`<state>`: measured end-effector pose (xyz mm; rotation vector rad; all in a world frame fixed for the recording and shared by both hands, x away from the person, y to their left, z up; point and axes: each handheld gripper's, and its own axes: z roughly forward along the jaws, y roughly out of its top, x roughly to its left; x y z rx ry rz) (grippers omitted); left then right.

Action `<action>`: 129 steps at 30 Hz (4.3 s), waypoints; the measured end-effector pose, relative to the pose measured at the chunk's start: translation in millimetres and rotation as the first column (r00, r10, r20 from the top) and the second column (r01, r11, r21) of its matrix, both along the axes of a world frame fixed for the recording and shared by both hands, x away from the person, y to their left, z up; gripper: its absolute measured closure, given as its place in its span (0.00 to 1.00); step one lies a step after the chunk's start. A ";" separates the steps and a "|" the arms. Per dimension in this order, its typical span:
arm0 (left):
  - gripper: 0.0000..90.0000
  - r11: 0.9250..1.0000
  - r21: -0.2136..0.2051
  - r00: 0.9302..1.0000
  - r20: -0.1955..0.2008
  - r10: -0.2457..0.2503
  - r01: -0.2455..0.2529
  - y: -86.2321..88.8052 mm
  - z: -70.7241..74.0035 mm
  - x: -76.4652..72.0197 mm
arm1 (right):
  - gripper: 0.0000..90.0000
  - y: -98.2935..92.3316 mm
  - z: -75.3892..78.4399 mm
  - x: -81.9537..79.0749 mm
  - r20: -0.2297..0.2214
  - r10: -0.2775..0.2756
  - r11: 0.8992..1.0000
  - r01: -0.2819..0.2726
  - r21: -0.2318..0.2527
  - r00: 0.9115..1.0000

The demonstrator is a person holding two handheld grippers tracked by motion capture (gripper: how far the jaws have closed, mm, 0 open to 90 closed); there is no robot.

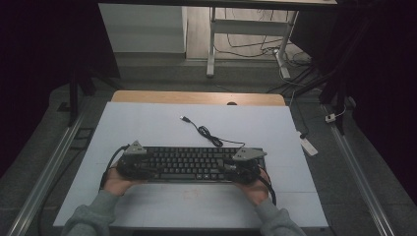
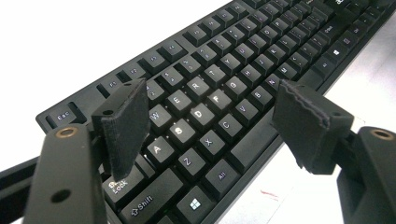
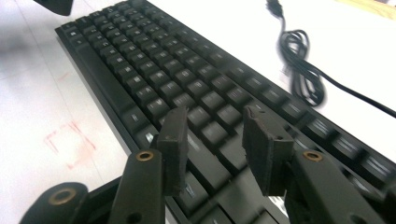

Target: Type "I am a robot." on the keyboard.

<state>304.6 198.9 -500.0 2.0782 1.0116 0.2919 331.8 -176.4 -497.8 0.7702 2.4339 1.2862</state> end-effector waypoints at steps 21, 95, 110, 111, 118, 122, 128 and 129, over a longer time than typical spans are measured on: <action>0.31 1.000 -0.020 1.000 -0.013 0.000 0.000 -1.6 -0.3 0.8 | 0.62 -45.8 1.4 -11.8 0.019 -0.059 0.998 0.058 0.027 0.998; 0.99 0.981 0.022 0.981 0.036 -0.193 0.192 -54.7 -12.0 -5.6 | 0.62 -47.9 2.5 -10.9 0.026 -0.067 0.997 0.067 0.026 0.997; 0.52 0.996 -0.049 0.996 0.039 -0.076 0.077 -27.3 2.3 -5.7 | 0.62 -61.5 2.3 -17.4 0.034 -0.078 0.996 0.076 0.046 0.996; 0.50 0.996 -0.049 0.997 0.037 -0.069 0.071 -26.0 2.4 -5.3 | 0.62 -62.7 2.5 -18.1 0.032 -0.078 0.996 0.076 0.042 0.996; 0.45 0.997 -0.067 0.999 0.028 -0.034 0.035 -18.2 4.5 -3.8 | 0.62 -67.9 1.0 -19.8 0.033 -0.086 0.995 0.084 0.044 0.996; 0.43 0.997 -0.071 1.000 0.022 -0.019 0.021 -15.2 4.8 -2.9 | 0.62 -67.6 -0.5 -19.7 0.028 -0.085 0.996 0.084 0.041 0.996; 0.42 0.997 -0.076 1.000 0.017 -0.008 0.010 -11.4 6.9 -2.0 | 0.61 -66.7 -0.7 -20.2 0.031 -0.082 0.996 0.081 0.033 0.996; 0.42 0.997 -0.078 1.000 0.016 -0.006 0.007 -11.0 7.3 -2.0 | 0.61 -66.9 -0.7 -20.0 0.031 -0.082 0.996 0.081 0.033 0.996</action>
